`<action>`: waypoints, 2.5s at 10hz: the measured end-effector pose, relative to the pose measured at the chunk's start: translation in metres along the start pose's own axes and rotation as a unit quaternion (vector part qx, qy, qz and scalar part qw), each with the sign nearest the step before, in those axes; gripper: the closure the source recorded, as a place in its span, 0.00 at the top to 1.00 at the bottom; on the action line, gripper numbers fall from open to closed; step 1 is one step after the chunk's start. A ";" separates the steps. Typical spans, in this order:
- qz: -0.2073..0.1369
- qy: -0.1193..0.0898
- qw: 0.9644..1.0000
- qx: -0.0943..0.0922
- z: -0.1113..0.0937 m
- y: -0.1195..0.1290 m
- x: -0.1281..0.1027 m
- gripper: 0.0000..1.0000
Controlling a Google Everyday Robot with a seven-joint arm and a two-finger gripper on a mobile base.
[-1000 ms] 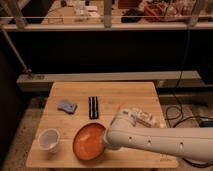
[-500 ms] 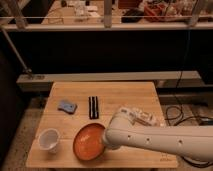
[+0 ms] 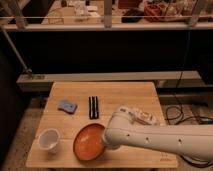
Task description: Pick up the ceramic bowl
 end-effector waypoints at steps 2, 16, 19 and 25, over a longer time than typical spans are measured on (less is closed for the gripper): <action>-0.001 0.000 1.000 -0.002 -0.001 0.000 -0.001 0.03; -0.005 -0.001 1.000 -0.011 -0.007 -0.002 -0.003 0.03; -0.006 0.000 1.000 -0.013 -0.008 -0.002 -0.004 0.03; -0.009 0.000 1.000 -0.017 -0.009 -0.003 -0.004 0.03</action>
